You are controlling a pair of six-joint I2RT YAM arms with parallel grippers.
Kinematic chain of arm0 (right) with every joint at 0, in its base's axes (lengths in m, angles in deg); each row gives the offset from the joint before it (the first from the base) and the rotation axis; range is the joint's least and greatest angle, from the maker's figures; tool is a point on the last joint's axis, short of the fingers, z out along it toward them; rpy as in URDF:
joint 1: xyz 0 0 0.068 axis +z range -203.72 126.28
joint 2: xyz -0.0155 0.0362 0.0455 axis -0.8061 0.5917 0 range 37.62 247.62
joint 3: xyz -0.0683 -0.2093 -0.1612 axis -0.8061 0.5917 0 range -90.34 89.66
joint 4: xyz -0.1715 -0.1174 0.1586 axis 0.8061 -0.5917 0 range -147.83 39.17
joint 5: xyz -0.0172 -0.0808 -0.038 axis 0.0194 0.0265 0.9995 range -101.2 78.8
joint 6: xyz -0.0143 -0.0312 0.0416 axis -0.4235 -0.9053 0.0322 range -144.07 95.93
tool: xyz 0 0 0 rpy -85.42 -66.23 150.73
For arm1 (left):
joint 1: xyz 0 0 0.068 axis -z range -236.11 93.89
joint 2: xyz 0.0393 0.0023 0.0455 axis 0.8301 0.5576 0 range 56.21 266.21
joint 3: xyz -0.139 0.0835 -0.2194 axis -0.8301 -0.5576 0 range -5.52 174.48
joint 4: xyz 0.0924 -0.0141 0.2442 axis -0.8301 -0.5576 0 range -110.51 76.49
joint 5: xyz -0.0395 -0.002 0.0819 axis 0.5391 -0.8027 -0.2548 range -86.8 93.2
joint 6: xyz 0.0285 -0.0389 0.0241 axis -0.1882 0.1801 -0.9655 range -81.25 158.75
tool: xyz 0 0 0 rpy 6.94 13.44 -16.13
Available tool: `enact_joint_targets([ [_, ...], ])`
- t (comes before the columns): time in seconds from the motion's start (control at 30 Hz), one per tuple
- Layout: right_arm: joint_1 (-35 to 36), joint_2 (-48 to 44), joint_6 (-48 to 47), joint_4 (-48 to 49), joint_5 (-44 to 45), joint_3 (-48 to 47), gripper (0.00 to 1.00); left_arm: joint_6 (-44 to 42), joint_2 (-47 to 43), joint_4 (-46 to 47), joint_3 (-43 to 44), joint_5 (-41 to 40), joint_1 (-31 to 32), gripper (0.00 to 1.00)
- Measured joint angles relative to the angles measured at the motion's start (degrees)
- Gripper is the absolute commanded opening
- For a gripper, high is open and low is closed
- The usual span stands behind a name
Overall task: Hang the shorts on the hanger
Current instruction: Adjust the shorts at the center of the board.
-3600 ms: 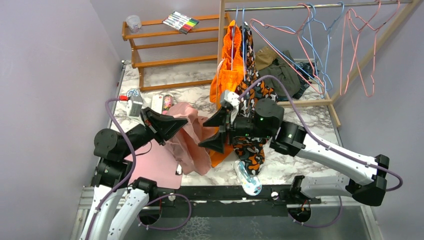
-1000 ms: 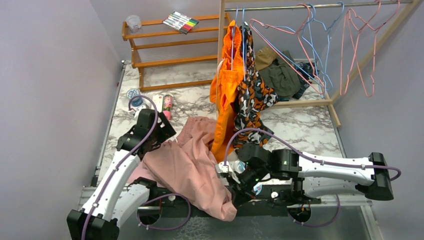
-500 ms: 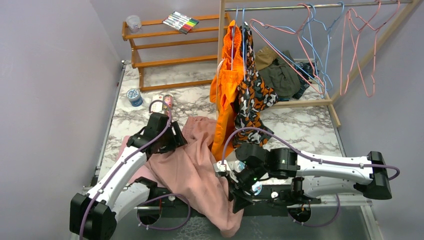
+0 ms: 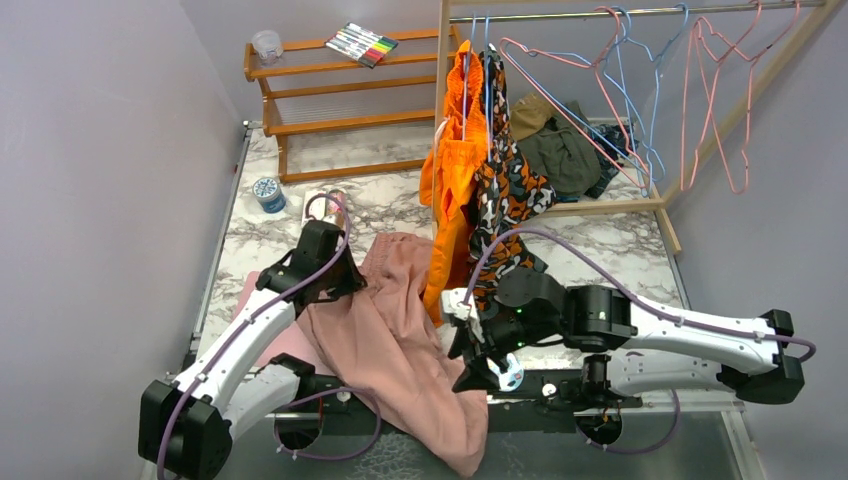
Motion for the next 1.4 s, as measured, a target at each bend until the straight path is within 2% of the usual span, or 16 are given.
enact_joint_targets([
  [0.13,0.0,-3.28,0.13,2.82,8.0,0.0,0.63,-2.03,-2.01,-0.35,2.62,0.0,0.0,0.0],
  [0.23,0.0,-5.25,0.11,6.27,14.03,0.0,0.62,-4.48,-6.75,-0.72,6.95,-0.07,0.02,0.0],
  [0.43,0.0,-7.23,-1.66,14.75,21.29,-1.84,0.63,-11.98,-14.19,1.01,22.49,0.07,0.15,0.0],
  [0.53,0.0,-6.45,-3.45,17.77,22.14,-5.18,0.63,-15.19,-14.4,5.46,30.75,3.04,0.15,0.0],
  [0.63,0.0,-6.01,-4.92,20.74,22.75,-7.52,0.63,-16.94,-14.67,11.85,34.05,9.49,0.15,0.0],
  [0.7,0.0,-6.43,-5.2,22.14,23.1,-7.5,0.63,-17.11,-15.58,15.5,33.03,14.29,0.15,0.0],
  [0.83,0.0,-8.63,-5.07,23.54,24.35,-4.57,0.63,-15.41,-21.57,20.35,22.32,21.97,0.2,0.0],
  [1.03,0.0,-11.96,-3.78,23.52,27.96,0.68,0.64,-7.74,-29.68,20.72,4.46,25.05,0.22,0.0],
  [1.07,0.0,-12.15,-3.37,23.52,28.5,1.44,0.64,-6.4,-30.47,20.55,2.49,25.09,0.2,0.05],
  [1.13,0.0,-12.02,-2.73,23.5,29.35,2.78,0.64,-4.61,-31.26,20.5,0.17,25.16,0.2,0.11],
  [1.23,0.0,-10.73,-1.22,23.61,30.14,4.42,0.64,-2.43,-31.36,20.55,-1.01,25.57,0.2,0.11],
  [1.4,0.0,-6.78,1.53,25.68,30.99,6.29,0.64,-1.81,-31.19,20.46,-1.01,25.86,0.2,0.02],
])
